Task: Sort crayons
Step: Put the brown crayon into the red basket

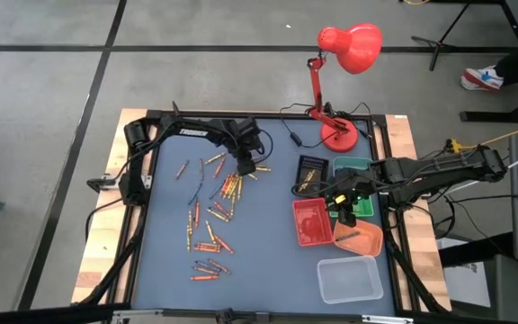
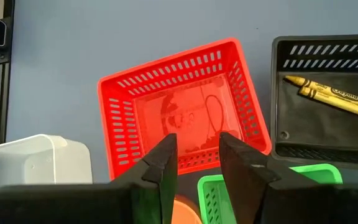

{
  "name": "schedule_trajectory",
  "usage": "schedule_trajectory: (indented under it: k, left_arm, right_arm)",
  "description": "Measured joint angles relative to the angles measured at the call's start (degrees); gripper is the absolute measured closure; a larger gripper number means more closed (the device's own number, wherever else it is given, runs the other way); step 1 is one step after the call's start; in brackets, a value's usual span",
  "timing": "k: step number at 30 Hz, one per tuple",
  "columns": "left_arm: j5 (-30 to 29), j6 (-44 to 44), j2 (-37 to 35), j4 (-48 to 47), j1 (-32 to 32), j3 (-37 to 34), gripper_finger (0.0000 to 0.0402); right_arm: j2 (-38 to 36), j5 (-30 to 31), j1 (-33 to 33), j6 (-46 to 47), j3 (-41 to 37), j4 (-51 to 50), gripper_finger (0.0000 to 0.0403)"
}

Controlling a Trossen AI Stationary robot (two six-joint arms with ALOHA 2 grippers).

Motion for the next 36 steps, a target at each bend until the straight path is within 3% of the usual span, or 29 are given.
schedule_trajectory:
  k: [11, 17, 24, 30, 36]
  left_arm:
    - [0.15, -3.77, 0.09, -0.46, -4.01, 5.18, 0.0398]
    - [0.41, -3.78, -0.88, -0.47, -8.2, 9.98, 0.0398]
    - [0.01, -4.18, -0.96, 0.65, -15.52, 13.55, 0.0398]
    - [-0.33, -6.8, -0.88, 8.55, -22.72, 13.7, 0.0398]
    - [-7.64, -6.86, -0.25, 17.32, -29.35, 13.72, 0.0398]
  right_arm:
    - [0.0, -0.19, 0.0, 0.31, 0.0, -0.6, 0.0285]
    - [-0.76, -6.75, 0.01, 2.94, 0.02, -2.89, 0.0285]
    - [-1.68, -7.17, 2.84, 4.83, 0.04, -4.55, 0.0285]
    - [-1.68, -5.72, 6.36, 4.85, 0.04, -3.64, 0.0285]
    - [-1.68, -4.96, 8.85, 4.85, 0.04, -3.56, 0.0285]
